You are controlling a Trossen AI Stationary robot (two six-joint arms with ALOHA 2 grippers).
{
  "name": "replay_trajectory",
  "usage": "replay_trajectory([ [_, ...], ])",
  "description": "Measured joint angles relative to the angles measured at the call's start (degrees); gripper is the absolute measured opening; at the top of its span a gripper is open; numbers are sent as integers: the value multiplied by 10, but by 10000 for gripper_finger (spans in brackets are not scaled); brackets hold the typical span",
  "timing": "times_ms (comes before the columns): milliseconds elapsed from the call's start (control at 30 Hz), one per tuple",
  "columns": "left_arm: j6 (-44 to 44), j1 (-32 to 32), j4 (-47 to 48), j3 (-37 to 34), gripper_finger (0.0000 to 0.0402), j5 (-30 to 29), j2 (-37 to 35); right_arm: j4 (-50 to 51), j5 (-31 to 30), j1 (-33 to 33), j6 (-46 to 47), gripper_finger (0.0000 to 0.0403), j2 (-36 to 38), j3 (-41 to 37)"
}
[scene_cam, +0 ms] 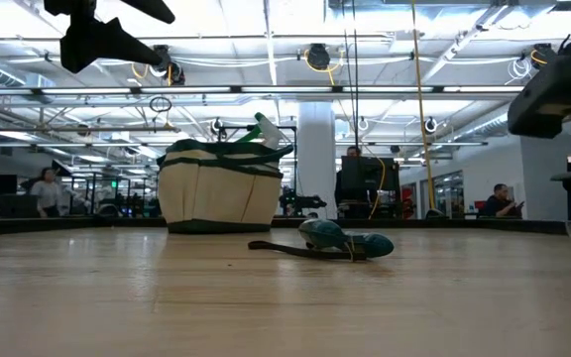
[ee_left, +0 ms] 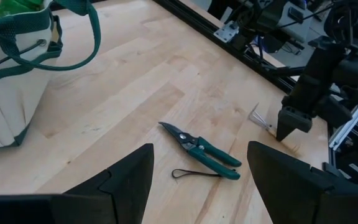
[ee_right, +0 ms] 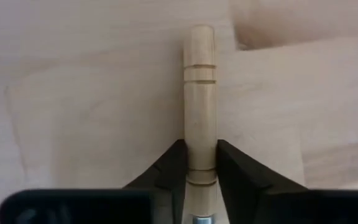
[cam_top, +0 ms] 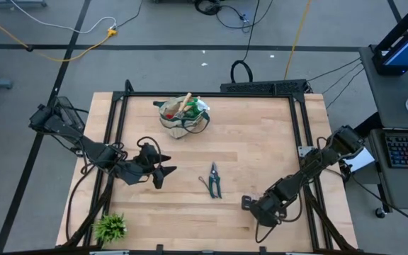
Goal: Pick & Place Garden tools in Gardening bag
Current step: Put the hand rake into the gardening bag
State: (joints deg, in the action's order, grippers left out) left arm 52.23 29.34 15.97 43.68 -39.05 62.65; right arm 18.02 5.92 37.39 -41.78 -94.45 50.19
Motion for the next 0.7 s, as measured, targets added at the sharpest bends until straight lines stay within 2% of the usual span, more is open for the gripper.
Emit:
replay_trajectory([
  [67,0,0,0,0,266,0,0,-3,-3,-2,47,53,0,0],
  [167,0,0,0,0,266,0,0,-8,-21,-7,137,51,0,0],
  [467,-23,0,0,0,266,0,0,-39,-152,-69,436,51,23,-2],
  [700,-63,0,-2,0,266,1,0,-114,-151,-146,558,51,93,-2],
])
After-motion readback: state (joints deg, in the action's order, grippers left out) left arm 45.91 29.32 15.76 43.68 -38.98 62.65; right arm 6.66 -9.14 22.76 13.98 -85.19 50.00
